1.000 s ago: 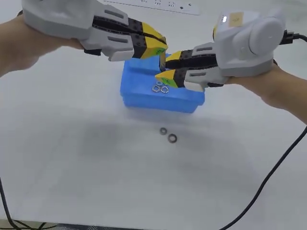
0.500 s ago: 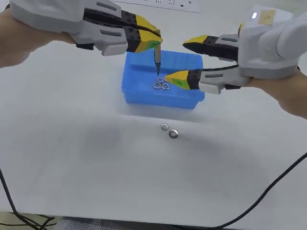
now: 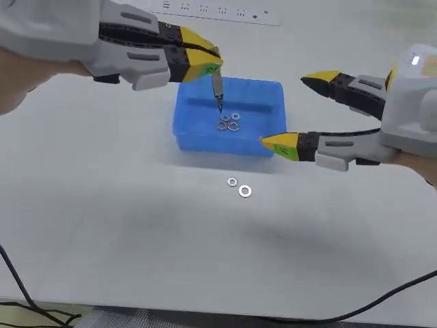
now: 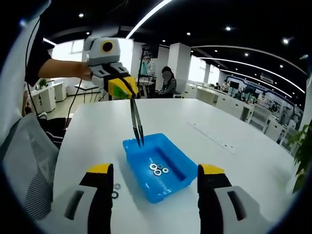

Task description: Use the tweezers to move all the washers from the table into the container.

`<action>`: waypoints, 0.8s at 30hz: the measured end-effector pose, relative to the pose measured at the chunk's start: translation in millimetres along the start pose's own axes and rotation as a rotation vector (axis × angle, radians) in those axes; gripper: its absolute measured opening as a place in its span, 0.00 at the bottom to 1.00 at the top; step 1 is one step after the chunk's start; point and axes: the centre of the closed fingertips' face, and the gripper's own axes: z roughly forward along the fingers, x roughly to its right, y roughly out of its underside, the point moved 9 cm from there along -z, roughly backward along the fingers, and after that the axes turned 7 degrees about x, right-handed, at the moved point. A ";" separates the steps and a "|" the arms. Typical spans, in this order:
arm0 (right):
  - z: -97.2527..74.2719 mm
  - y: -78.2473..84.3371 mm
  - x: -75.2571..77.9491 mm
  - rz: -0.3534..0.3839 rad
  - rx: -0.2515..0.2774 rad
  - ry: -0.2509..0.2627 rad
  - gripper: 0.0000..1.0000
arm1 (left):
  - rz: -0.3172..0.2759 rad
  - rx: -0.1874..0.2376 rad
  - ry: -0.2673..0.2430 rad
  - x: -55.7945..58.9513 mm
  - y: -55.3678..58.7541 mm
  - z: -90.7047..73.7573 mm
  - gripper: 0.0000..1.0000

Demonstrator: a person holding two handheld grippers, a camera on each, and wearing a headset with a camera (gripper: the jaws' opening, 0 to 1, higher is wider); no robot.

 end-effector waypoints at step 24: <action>-51.2 47.7 -24.4 0.054 -0.090 0.037 0.98 | 0.015 -0.021 0.072 60.5 23.8 18.6 0.04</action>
